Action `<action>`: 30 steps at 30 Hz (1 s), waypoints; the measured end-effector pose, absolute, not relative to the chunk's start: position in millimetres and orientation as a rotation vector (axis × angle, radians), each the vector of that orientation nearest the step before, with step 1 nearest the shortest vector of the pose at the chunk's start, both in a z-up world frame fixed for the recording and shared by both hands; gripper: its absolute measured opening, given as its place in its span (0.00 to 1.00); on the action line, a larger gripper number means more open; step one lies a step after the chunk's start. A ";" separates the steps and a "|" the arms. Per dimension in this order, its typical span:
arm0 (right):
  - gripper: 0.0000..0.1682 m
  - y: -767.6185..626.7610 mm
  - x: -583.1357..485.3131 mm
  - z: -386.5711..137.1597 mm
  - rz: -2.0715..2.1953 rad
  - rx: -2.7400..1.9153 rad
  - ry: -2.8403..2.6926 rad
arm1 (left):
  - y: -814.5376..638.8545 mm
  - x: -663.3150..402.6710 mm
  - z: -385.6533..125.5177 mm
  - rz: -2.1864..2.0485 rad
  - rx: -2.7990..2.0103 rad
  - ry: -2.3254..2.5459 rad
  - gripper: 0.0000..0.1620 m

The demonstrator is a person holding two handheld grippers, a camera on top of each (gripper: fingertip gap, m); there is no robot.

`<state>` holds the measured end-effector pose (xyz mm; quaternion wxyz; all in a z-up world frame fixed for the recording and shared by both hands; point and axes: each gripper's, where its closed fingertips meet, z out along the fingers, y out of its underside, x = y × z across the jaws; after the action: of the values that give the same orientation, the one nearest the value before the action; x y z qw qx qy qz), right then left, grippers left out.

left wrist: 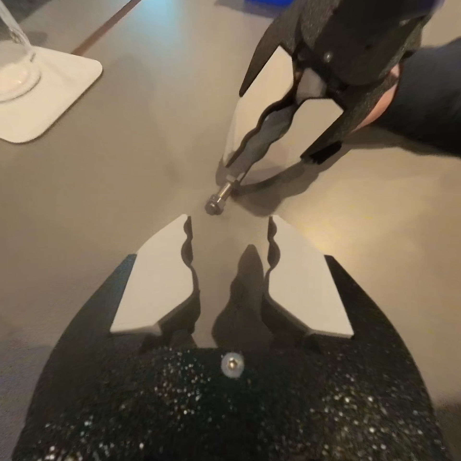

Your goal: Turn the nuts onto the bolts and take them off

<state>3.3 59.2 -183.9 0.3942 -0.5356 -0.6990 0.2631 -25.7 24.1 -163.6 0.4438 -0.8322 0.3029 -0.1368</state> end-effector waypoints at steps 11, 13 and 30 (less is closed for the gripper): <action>0.11 56.3 -0.4 -193.4 0.835 -1.540 -1.828 | 30.5 -32.5 -173.4 -0.299 -2.040 0.716 0.37; 0.11 56.5 -0.7 -193.8 0.840 -1.555 -1.822 | 31.9 -34.5 -172.6 -0.296 -2.037 0.698 0.37; 0.15 46.4 5.6 -193.8 0.883 -1.747 -1.696 | 37.0 -46.1 -167.8 -0.357 -2.041 0.559 0.36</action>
<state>5.6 46.4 -193.8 0.2724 -0.6490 -0.6301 0.3280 -46.1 37.0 -167.8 0.4774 -0.8357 0.2288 -0.1460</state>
